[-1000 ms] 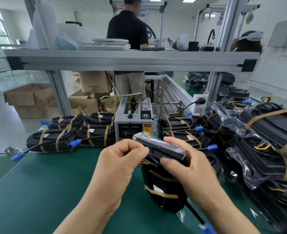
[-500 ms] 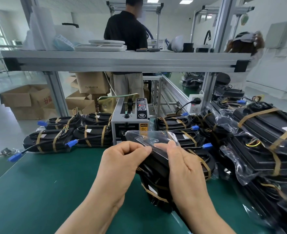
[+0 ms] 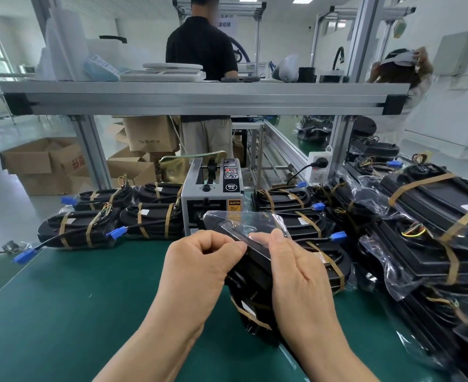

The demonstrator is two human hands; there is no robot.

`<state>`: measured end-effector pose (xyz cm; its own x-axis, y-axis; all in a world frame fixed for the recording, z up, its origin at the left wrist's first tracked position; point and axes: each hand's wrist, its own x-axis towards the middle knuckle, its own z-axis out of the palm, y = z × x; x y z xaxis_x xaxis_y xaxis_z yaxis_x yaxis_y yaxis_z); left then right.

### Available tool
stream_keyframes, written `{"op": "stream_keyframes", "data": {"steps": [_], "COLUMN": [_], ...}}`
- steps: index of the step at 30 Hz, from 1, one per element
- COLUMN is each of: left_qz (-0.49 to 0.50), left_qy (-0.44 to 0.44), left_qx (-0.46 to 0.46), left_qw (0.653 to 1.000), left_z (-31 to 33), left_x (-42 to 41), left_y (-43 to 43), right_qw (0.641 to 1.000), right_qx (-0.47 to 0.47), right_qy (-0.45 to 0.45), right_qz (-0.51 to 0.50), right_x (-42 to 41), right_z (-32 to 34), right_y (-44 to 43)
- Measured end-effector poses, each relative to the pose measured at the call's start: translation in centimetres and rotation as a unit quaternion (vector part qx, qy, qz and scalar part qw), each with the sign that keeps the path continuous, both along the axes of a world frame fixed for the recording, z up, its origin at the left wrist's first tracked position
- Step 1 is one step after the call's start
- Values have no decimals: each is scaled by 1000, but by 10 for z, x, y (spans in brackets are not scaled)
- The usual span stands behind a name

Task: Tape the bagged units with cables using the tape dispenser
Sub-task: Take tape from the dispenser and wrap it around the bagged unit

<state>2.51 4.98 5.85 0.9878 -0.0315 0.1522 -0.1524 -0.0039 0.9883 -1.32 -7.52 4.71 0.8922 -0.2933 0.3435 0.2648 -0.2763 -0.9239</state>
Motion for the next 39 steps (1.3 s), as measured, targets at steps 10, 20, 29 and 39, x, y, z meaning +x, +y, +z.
{"op": "stream_keyframes", "data": {"steps": [10, 20, 29, 39], "left_qz": [16, 90, 108, 32], "left_qy": [-6, 11, 3, -24], "left_qx": [15, 15, -13, 54], "left_qw": [1000, 996, 994, 998], "left_z": [-3, -8, -9, -9], "left_x": [3, 2, 9, 8], "left_y": [0, -2, -12, -1], "right_qw": [1000, 1000, 999, 998], "right_qx": [8, 7, -6, 43], "right_qy": [7, 4, -4, -48], "right_qz": [23, 29, 32, 9], "right_x": [-1, 1, 1, 1], "right_z": [-1, -4, -6, -5], "right_y": [2, 0, 3, -4]}}
